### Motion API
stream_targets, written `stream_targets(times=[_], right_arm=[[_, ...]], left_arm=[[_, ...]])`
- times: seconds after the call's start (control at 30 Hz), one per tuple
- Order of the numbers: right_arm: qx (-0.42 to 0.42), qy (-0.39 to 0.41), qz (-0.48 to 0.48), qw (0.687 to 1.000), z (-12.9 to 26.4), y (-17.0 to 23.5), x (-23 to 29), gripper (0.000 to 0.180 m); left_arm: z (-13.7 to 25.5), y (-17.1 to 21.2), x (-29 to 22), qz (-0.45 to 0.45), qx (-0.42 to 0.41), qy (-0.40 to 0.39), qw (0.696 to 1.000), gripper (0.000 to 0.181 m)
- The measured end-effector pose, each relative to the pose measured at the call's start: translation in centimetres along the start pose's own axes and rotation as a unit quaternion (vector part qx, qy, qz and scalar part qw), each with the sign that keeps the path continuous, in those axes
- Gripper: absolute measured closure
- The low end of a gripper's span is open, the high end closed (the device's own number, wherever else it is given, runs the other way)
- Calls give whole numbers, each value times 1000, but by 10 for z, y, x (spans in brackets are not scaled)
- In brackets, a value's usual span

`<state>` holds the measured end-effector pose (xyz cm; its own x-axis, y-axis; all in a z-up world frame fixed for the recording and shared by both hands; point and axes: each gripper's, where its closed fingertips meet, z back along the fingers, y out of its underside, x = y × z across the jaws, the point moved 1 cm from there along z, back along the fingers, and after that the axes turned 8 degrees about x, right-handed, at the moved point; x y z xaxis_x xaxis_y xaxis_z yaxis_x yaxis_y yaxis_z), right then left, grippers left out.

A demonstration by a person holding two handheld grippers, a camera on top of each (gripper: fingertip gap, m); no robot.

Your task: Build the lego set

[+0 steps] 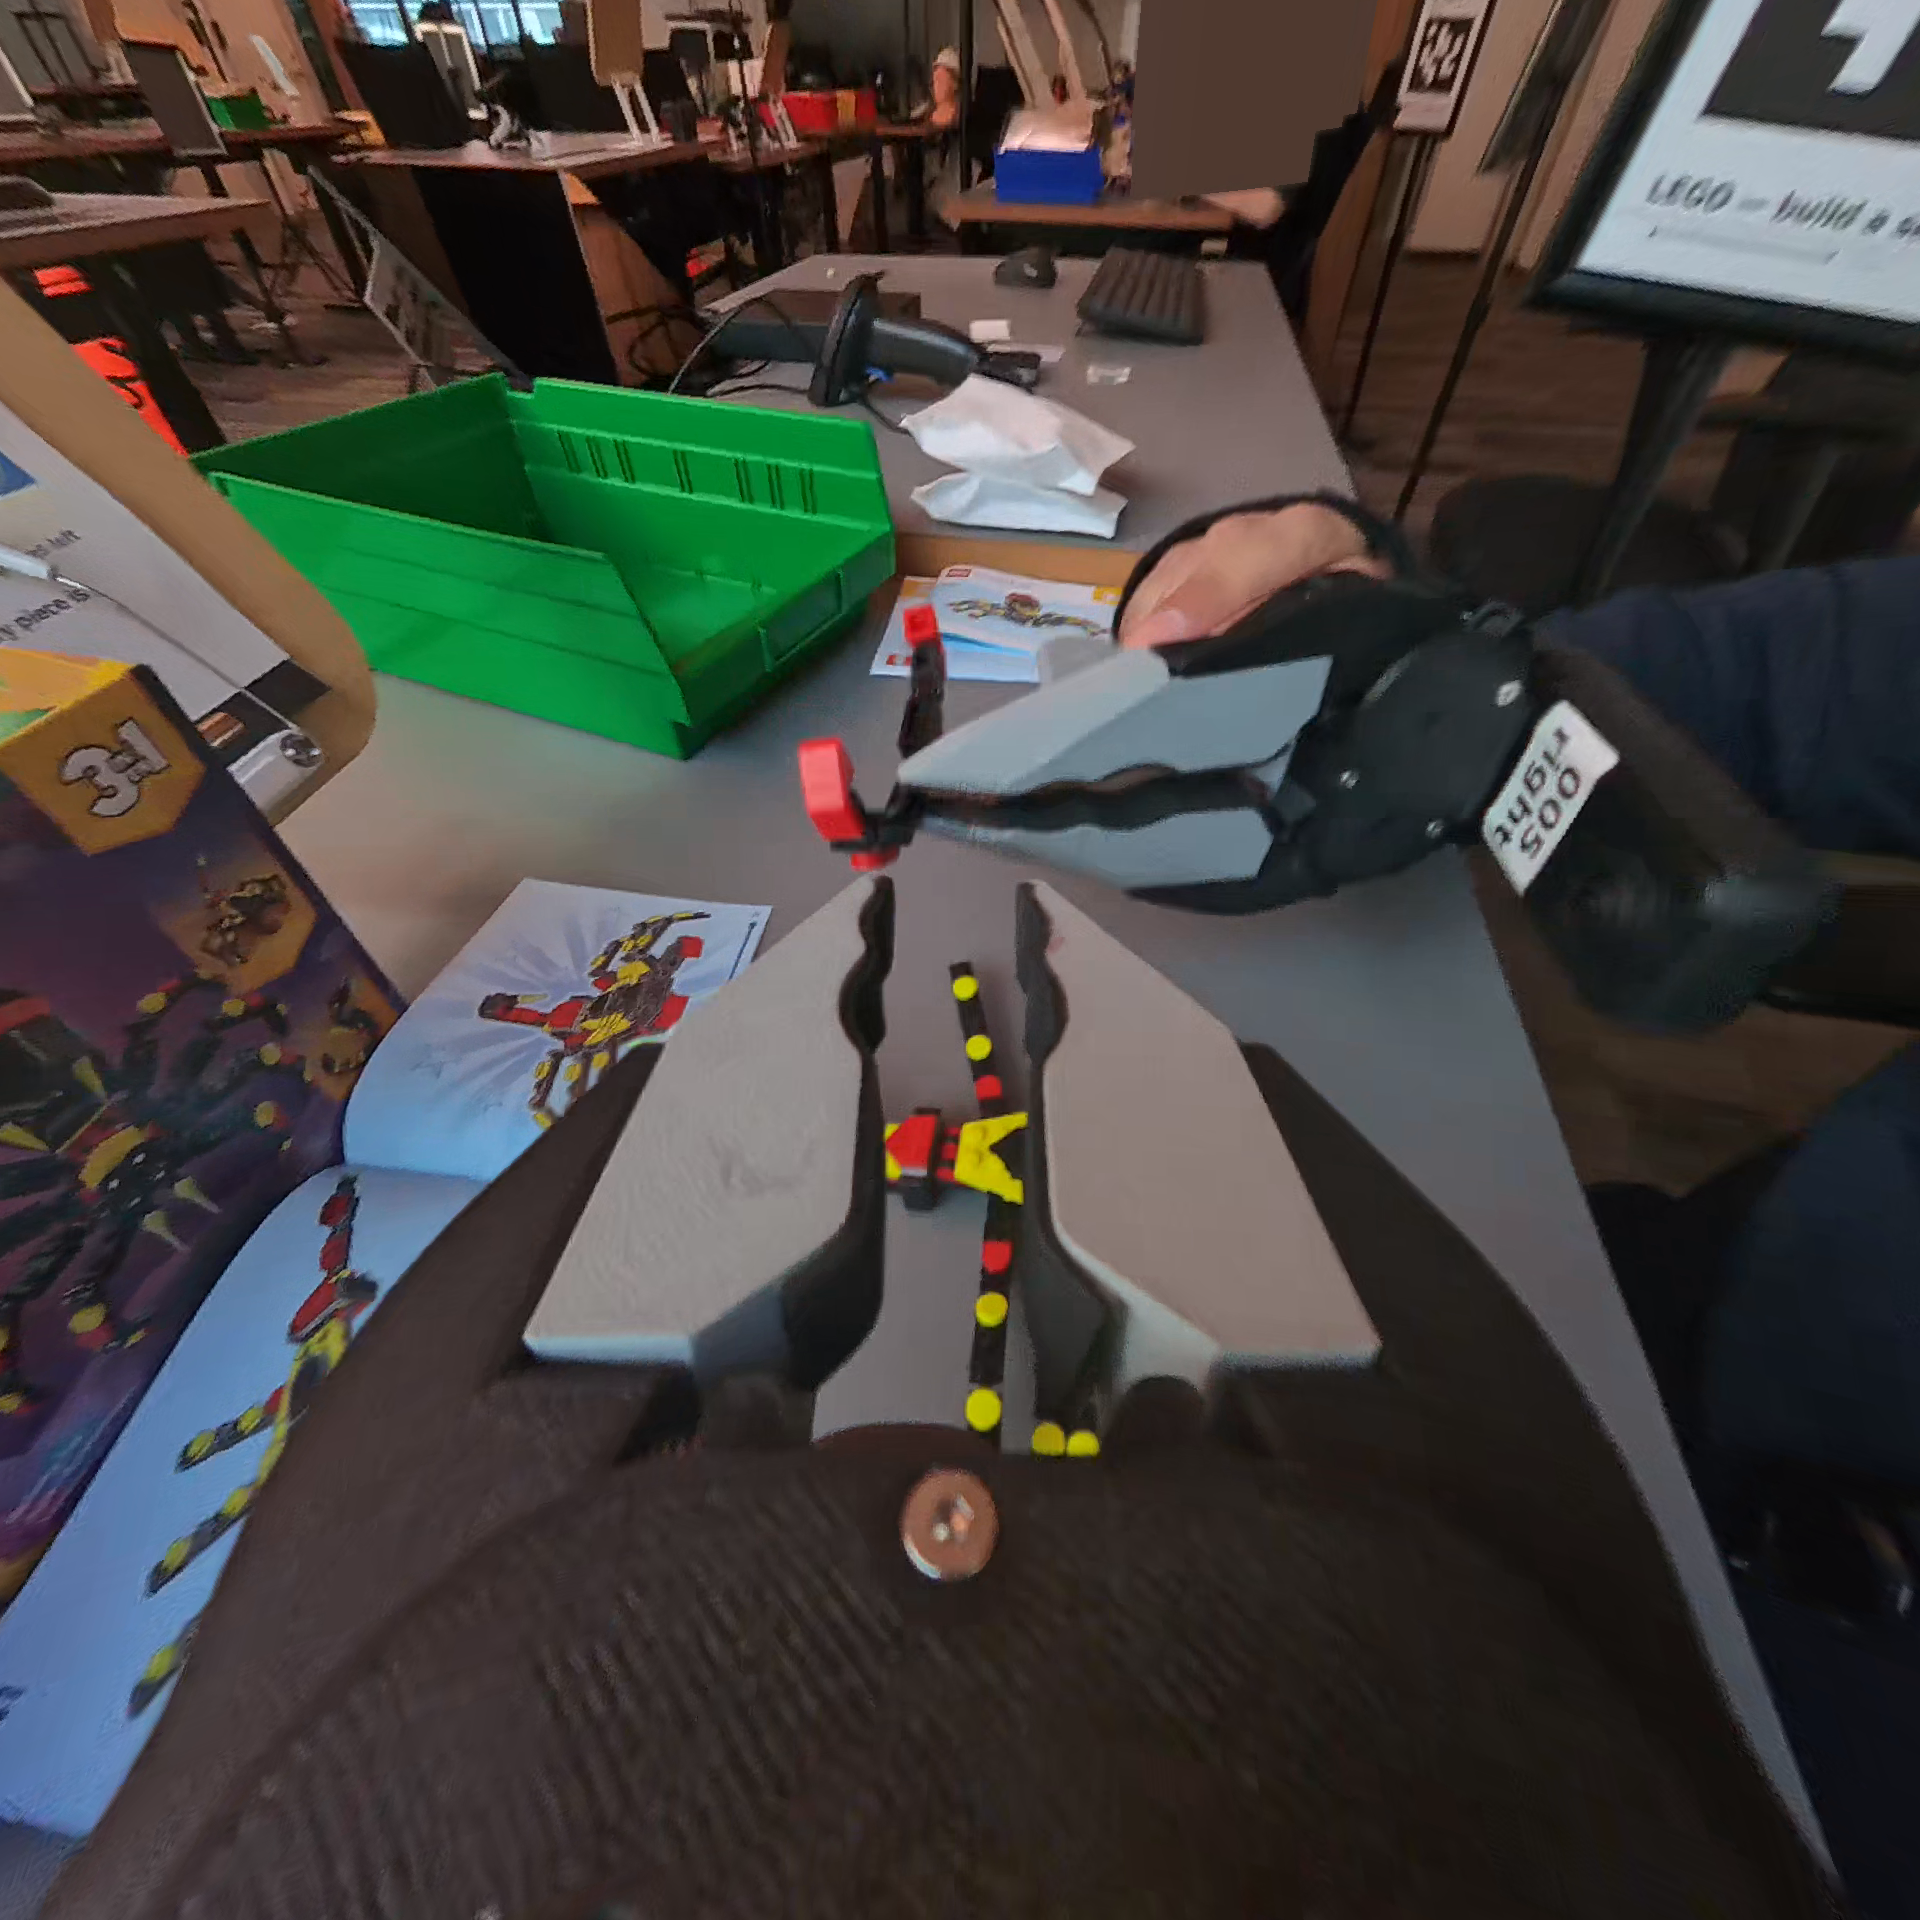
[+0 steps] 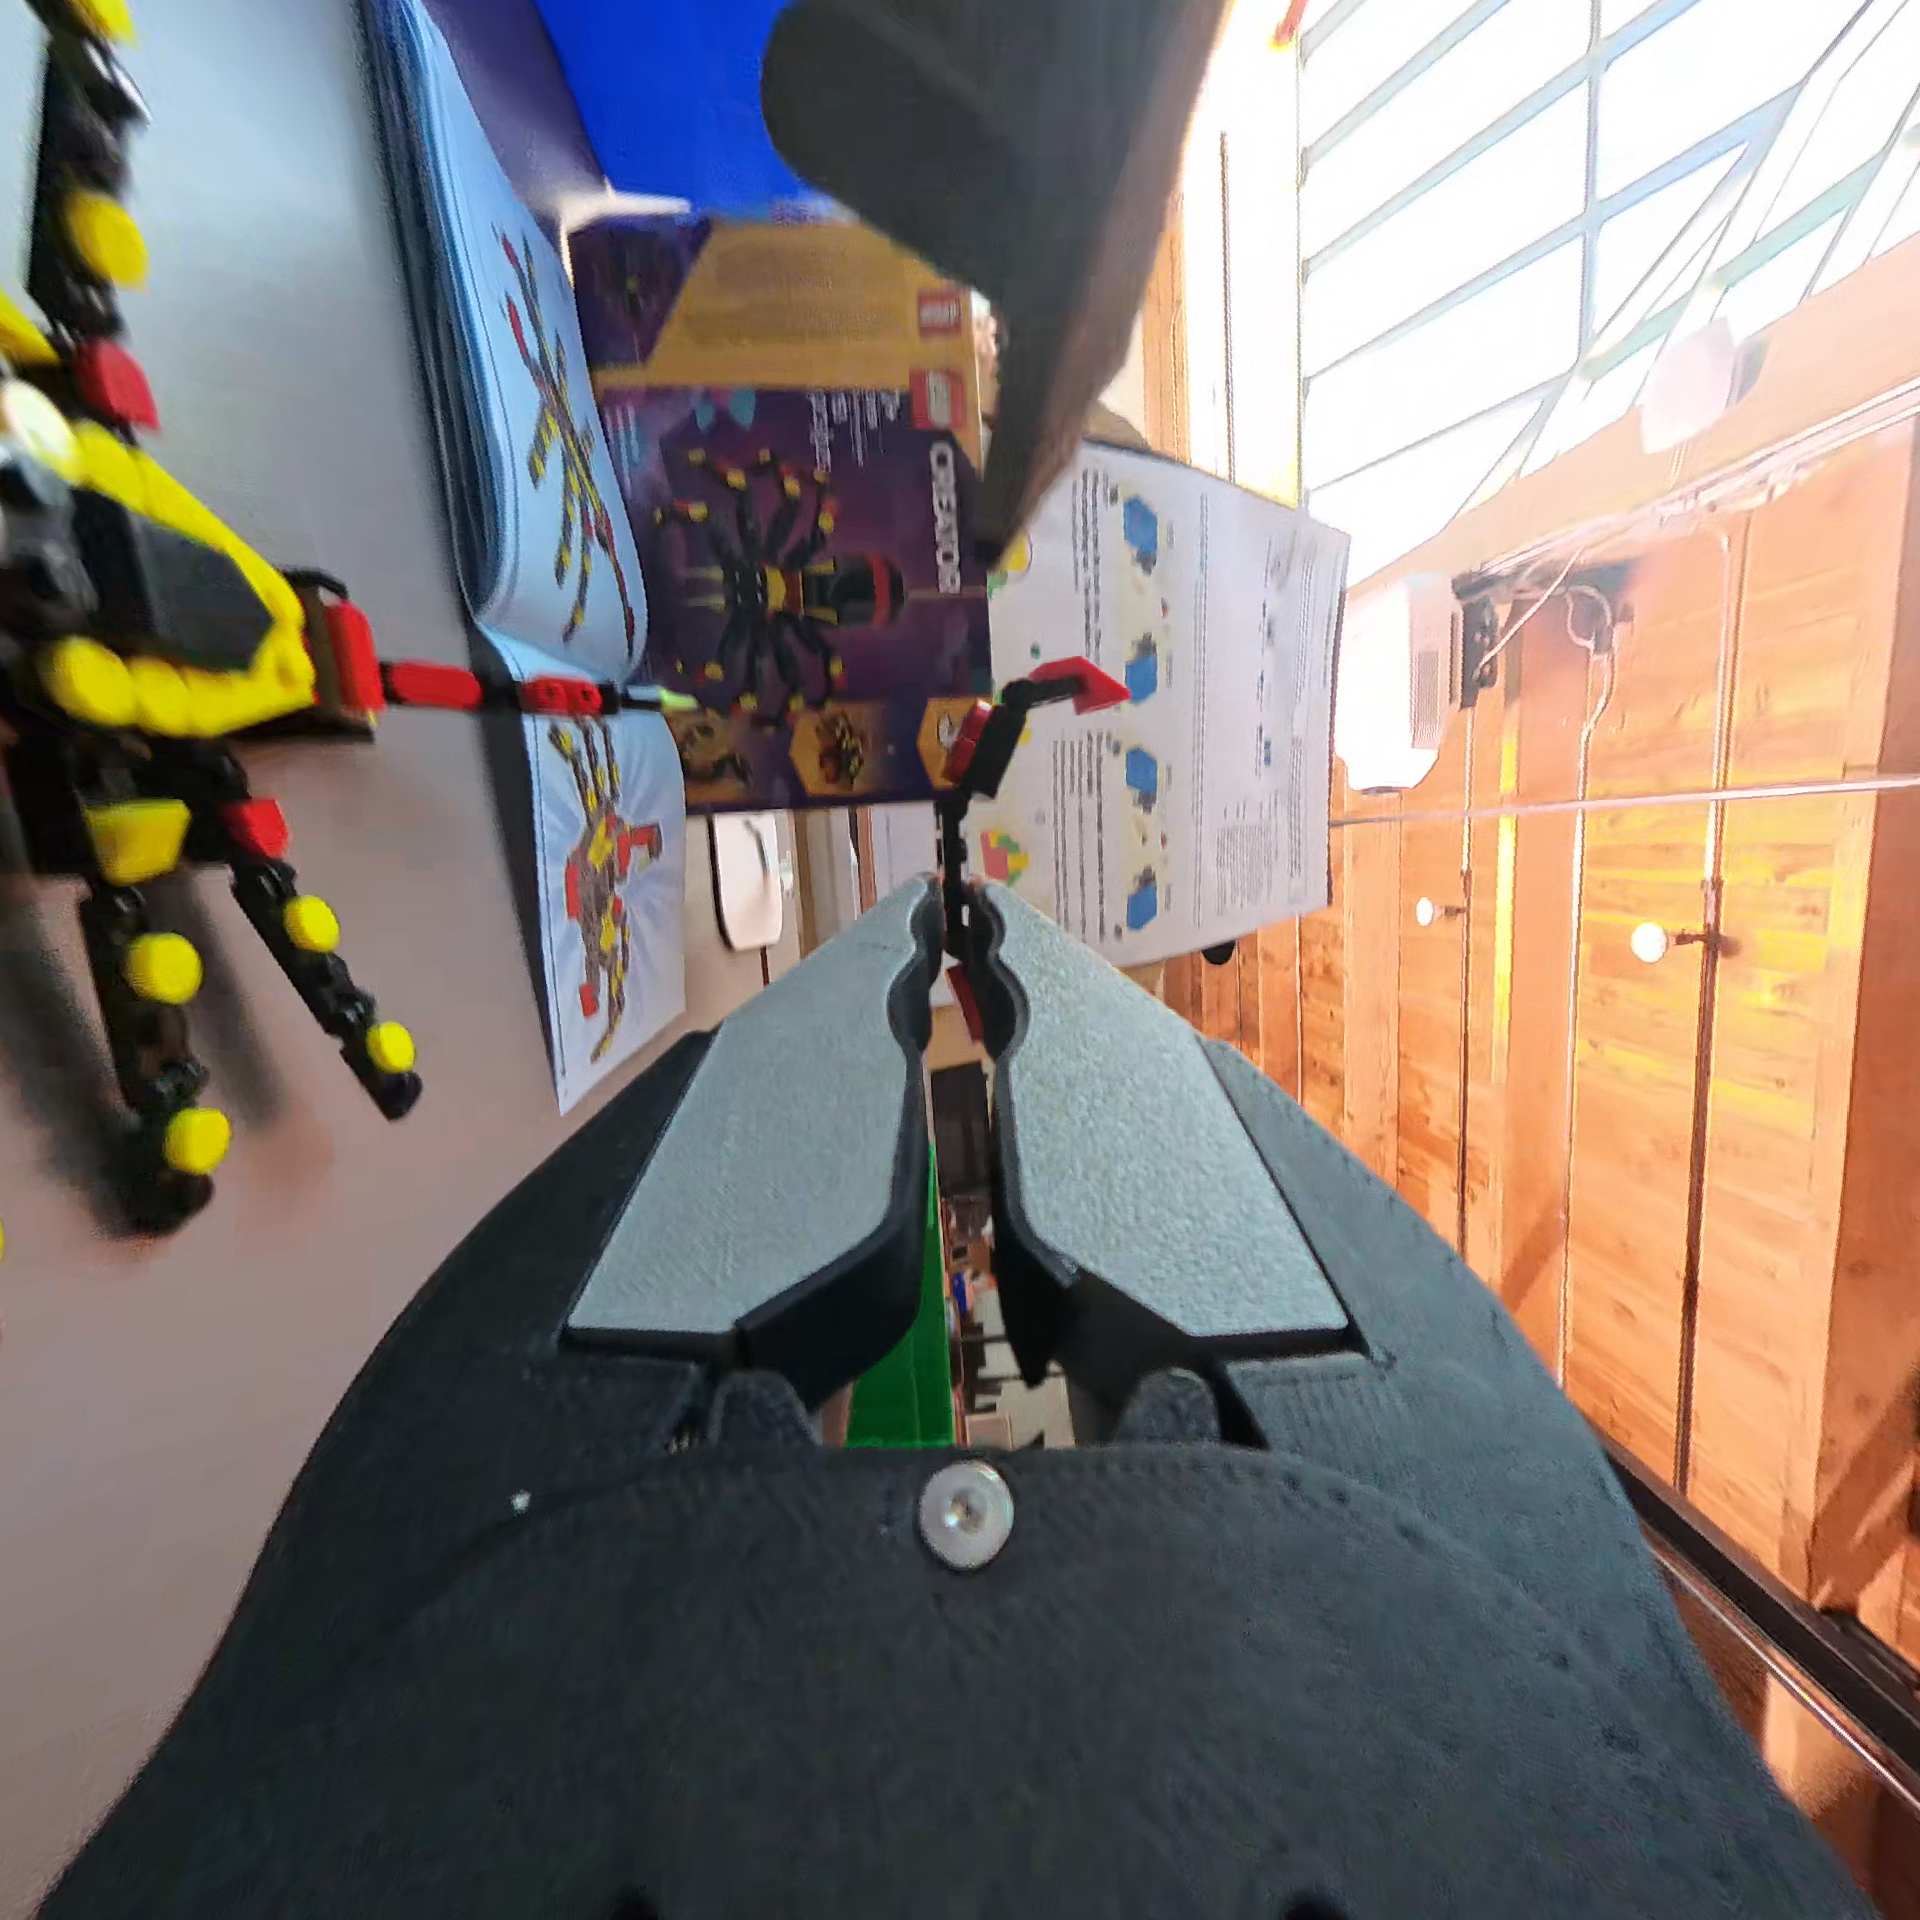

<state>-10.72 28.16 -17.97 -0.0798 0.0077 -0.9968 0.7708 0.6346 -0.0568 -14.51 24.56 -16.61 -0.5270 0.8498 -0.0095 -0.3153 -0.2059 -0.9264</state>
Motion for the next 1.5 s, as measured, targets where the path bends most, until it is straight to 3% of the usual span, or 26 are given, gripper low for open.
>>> stream_targets(times=[0.27, 0.43, 0.5, 0.6, 0.8, 1.03, 1.17, 1.23, 1.3, 1.4, 1.5], right_arm=[[-54, -13, -5, 998, 11, -39, 9, 179], [-48, -9, -21, 999, 11, -33, 5, 179], [-53, -9, -27, 998, 13, -35, 5, 179], [-70, -8, -24, 997, 18, -44, 6, 179], [-84, -8, -20, 996, 21, -51, 8, 180], [-89, -17, -39, 995, 20, -47, 9, 179], [-105, -51, -131, 984, 20, -34, -2, 180], [-124, -85, -217, 965, 18, -23, -11, 180], [-152, -184, -317, 918, 15, -17, -7, 180], [-194, -341, -463, 795, 14, -19, -2, 180], [-248, -386, -581, 672, 12, -18, -22, 148]], left_arm=[[-1, 10, -1, 50, -11, 42, 998, 172], [8, 25, 11, 74, -2, 33, 997, 165], [9, 26, 16, 97, -13, 34, 995, 154], [7, 20, 11, 141, -38, 86, 986, 149], [6, 15, -6, 146, -68, 155, 975, 175], [4, 15, -4, 62, -67, 85, 992, 174], [15, 9, 5, -47, -88, -9, 995, 175], [25, 2, 8, -61, -120, -23, 991, 175], [33, -4, 9, -60, -151, -22, 986, 175], [36, -8, 5, -74, -181, -16, 981, 175], [30, -9, -2, -108, -176, -30, 978, 175]])
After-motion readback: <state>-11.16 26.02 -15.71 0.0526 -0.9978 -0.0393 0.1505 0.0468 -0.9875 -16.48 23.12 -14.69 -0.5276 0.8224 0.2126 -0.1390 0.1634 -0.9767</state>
